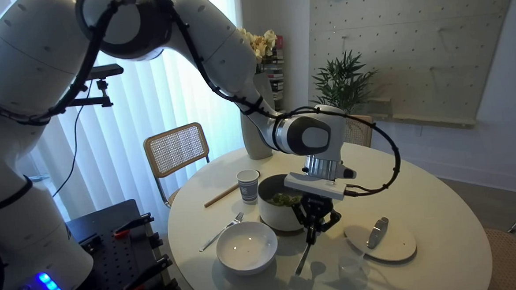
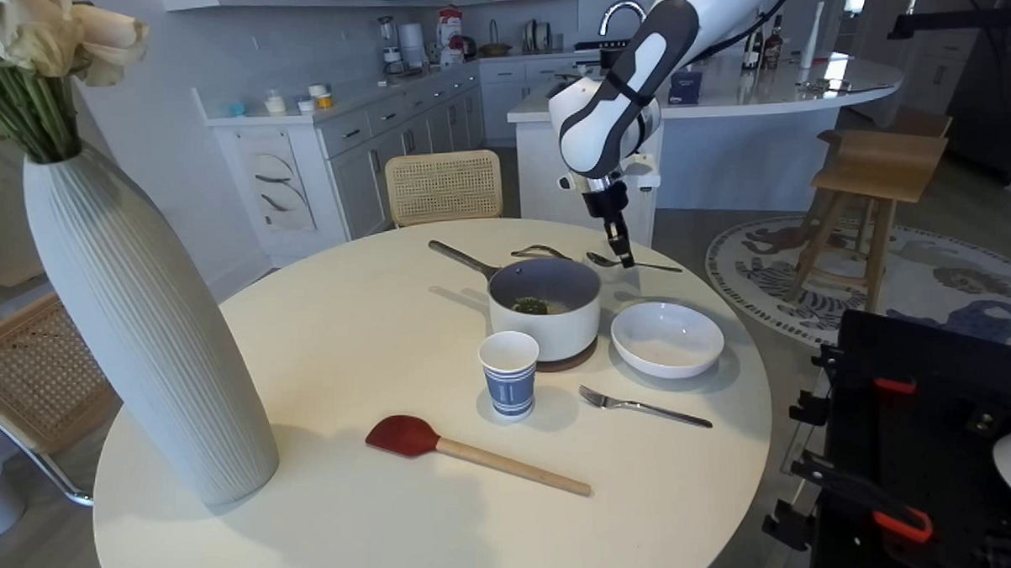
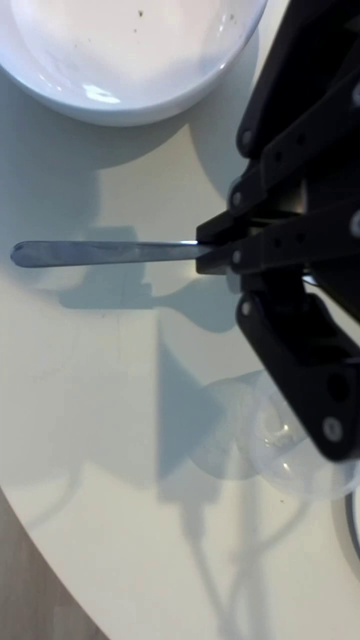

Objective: Swap the places of the cup and the cutlery

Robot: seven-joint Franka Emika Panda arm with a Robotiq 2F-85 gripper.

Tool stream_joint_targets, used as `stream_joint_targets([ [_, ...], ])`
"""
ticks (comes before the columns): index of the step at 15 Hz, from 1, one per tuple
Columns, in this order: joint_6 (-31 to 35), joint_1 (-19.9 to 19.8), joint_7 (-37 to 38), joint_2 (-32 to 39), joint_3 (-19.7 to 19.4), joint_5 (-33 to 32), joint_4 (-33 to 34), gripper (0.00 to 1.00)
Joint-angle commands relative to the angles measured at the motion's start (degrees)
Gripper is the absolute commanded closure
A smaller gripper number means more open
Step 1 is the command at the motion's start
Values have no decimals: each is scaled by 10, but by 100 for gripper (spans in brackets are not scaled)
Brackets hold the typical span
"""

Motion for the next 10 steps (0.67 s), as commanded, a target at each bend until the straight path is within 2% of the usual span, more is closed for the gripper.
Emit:
stream_joint_targets([
  [1,-44,18,48,-51,-11,-7,-43,98],
  [5,-90,24,91,-80,-11,-10,-63,98],
  [10,-113,39,135,-120,-5,-8,-105,98],
])
